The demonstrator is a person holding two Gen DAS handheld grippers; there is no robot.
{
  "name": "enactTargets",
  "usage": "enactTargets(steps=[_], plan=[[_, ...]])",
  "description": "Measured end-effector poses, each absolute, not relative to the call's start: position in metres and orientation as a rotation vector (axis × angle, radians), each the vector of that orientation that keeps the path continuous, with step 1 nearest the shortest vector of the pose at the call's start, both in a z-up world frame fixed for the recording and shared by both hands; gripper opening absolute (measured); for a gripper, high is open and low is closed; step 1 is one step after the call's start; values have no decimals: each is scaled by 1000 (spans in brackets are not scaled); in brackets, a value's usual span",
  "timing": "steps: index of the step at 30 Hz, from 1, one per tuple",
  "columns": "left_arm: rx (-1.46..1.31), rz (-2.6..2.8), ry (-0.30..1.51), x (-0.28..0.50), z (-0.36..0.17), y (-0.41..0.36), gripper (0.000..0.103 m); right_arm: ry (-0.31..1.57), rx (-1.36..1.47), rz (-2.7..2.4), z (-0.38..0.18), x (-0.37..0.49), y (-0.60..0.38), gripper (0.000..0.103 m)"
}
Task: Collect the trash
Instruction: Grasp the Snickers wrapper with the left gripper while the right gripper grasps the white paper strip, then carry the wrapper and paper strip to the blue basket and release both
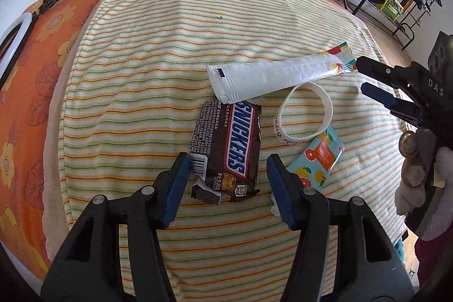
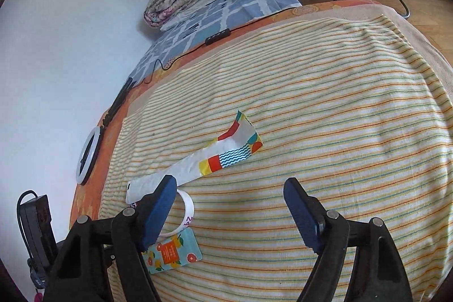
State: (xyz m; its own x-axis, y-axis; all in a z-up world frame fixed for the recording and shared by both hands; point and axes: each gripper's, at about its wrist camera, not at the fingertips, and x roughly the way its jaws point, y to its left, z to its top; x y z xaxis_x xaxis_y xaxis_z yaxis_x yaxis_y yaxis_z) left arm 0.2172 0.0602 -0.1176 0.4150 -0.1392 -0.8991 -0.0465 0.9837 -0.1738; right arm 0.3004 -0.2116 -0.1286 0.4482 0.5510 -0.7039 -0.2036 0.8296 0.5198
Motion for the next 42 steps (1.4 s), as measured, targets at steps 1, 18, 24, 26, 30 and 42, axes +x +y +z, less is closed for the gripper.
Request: enactTargets(steps=[1, 18, 24, 26, 30, 42], plan=[[-172, -53, 1144, 218, -119, 61, 49, 1012, 409, 482, -132, 305, -210, 78], [-108, -53, 1108, 212, -115, 62, 20, 1024, 494, 512, -148, 336, -175, 14], [-99, -45, 1095, 203, -108, 60, 9, 949, 464, 534, -123, 321, -177, 4], [-94, -44, 1093, 200, -107, 60, 8, 919, 459, 540, -112, 316, -179, 2], [-91, -39, 1092, 195, -106, 61, 5, 855, 443, 552, -88, 308, -182, 0], [-108, -25, 1053, 170, -77, 62, 5, 697, 333, 619, -13, 256, -191, 0]])
